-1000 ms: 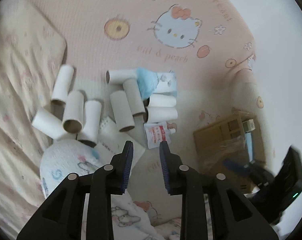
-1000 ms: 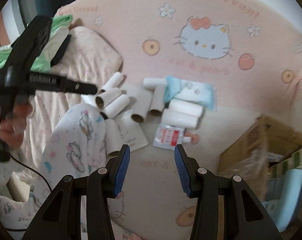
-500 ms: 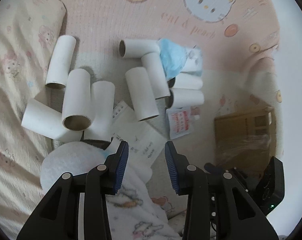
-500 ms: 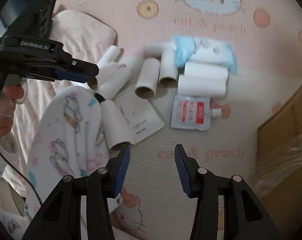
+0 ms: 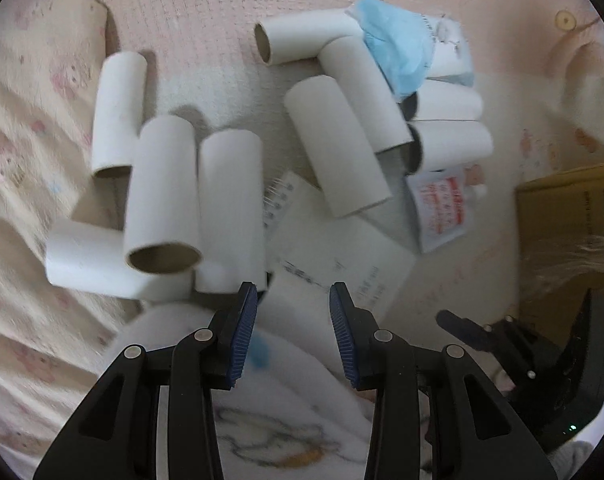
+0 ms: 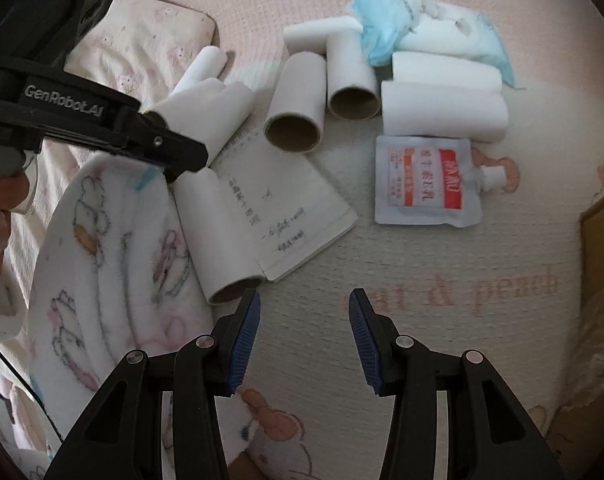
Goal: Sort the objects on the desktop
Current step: 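Bring the left gripper to a tube by the notebook while the right gripper approaches it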
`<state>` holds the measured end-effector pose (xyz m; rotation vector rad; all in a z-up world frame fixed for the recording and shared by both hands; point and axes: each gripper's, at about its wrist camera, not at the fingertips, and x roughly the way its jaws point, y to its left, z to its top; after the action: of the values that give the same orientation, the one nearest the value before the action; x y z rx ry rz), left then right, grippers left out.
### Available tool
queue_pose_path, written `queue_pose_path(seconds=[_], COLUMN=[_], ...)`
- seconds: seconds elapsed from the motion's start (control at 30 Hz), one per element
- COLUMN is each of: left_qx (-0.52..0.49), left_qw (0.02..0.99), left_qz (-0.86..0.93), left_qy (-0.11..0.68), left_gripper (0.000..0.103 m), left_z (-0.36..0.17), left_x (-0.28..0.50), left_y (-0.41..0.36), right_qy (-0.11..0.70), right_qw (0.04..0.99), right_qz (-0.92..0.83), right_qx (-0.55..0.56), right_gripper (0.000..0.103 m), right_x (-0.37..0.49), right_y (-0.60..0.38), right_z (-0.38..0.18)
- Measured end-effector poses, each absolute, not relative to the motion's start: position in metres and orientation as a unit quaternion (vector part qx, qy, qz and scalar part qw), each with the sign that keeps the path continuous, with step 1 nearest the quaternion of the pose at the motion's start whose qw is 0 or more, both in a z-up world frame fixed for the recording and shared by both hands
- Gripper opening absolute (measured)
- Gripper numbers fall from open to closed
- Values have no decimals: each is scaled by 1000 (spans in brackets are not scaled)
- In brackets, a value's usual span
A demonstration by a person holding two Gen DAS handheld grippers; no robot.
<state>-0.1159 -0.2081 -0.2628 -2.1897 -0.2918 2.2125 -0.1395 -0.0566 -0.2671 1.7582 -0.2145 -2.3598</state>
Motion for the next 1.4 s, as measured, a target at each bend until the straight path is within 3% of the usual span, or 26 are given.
queue_pose_path(seconds=[0.23,0.6,0.7,0.9,1.1,1.4], left_qx=[-720,-729,-731,-738,-746,-720], left_qw=[18,2,4,21,48,77], left_qz=[684,684,679,667,657,684], left_qy=[-117,-45,-71,-98,-103,-85], left_gripper=[42,42,42,42,42,41], left_z=[-278,-282,-283,-284,-277,-250], left_x=[-122,-125,-128,-129,-126,-137], left_y=[-213,-199,-207,-212,-205,-153], right_qy=[-99,-96,-126,-150,-167,-116], right_qw=[96,97,97,90,80,17], right_qz=[-781,-770,-766,-761,-768,-803], right_qx=[609,623,623,624,613,584], right_gripper=[43,33,26,24,23,24], right_x=[-144,-149,-151,-152,-139,-120], right_y=[-58,-69,-63,-56,-28,2], right_z=[-281,-293,-294,-294,-273,-231])
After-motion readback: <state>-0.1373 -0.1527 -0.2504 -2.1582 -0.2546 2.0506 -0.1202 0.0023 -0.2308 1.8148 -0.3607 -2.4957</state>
